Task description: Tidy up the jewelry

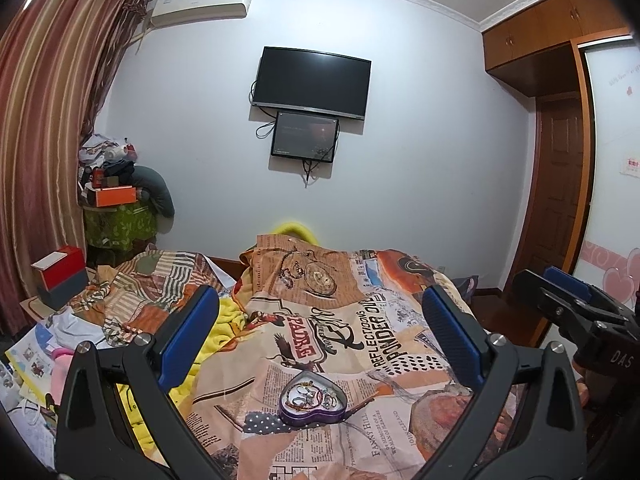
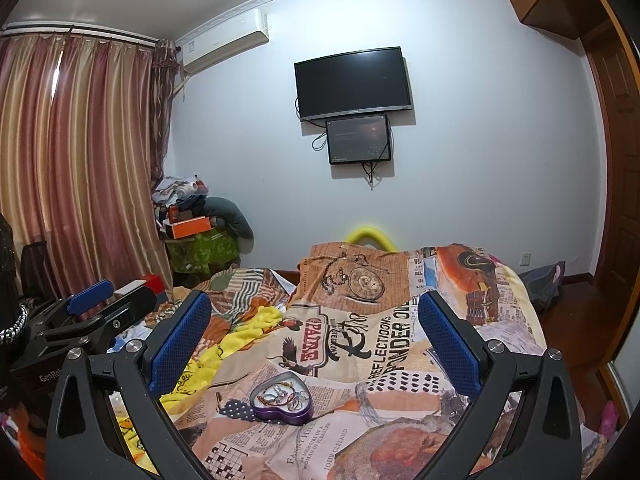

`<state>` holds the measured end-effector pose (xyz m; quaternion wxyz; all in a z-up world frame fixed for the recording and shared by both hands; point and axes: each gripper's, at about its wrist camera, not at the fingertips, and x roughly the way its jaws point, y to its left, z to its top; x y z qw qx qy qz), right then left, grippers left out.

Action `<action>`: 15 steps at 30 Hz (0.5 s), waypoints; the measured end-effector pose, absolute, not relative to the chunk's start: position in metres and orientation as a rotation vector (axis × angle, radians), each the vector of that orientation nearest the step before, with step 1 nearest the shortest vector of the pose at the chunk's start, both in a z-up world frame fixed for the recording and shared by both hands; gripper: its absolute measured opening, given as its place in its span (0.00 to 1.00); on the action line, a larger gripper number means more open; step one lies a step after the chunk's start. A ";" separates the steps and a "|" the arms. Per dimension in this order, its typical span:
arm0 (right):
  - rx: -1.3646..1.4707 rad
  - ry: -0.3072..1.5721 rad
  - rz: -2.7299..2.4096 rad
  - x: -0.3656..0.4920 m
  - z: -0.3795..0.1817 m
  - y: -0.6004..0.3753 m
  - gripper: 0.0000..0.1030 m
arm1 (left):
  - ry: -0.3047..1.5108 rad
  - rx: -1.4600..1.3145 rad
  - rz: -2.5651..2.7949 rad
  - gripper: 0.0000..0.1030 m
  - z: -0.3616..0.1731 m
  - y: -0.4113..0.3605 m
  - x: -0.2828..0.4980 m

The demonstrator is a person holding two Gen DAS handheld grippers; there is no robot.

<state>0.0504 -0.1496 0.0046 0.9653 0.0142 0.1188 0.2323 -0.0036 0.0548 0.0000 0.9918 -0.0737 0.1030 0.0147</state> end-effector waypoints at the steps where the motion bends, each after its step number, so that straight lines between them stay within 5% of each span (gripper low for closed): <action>1: 0.028 0.240 0.469 0.050 0.005 -0.150 1.00 | 0.207 -0.146 0.027 0.99 0.000 0.054 -0.003; 15: 0.028 0.242 0.471 0.051 0.004 -0.149 1.00 | 0.208 -0.126 0.027 0.99 -0.001 0.050 -0.002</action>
